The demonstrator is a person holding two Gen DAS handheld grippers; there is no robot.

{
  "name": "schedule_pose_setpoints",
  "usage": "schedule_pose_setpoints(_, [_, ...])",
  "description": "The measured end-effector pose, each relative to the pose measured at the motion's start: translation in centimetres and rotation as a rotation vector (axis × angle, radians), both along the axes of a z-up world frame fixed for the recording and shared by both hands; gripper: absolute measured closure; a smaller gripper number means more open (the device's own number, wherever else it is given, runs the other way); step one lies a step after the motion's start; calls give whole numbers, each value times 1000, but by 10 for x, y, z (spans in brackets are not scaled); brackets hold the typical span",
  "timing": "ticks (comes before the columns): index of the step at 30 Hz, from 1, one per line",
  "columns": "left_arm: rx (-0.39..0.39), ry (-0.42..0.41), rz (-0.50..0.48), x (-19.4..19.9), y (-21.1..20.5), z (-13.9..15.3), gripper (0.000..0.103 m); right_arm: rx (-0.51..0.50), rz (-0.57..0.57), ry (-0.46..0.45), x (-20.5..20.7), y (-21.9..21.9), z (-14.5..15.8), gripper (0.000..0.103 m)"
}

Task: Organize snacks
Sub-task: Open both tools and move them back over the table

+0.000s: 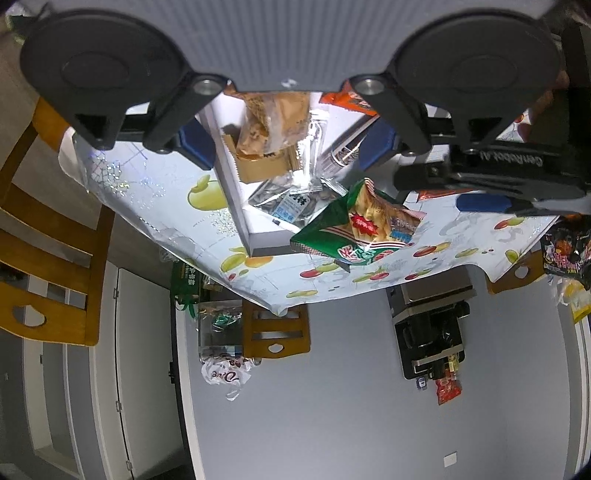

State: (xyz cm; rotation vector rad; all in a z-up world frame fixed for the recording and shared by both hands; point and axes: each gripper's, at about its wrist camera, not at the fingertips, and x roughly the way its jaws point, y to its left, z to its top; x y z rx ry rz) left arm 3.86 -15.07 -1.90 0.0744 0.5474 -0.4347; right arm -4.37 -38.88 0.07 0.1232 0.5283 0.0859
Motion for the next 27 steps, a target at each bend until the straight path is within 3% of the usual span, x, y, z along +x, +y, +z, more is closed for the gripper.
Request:
schedule_pose_setpoints(6, [16,-48,65,-1,26,7,0,-12,24,-3,0,17,5,16])
schedule_pose_setpoints(10, [71,-100,128,3,50,8,0,-23,62,0,3,35,11,16])
schedule_pose_setpoints(17, [111,-100,253,29,93,0,0,-98,192,4,8,83,22,16])
schedule_pose_setpoints(23, [167,-119,252,46,108,-11,0,-134,251,4,10,115,25,16])
schedule_pose_setpoints(27, [158,-113,196,58,108,-27,0,-183,280,-7,8,136,28,16])
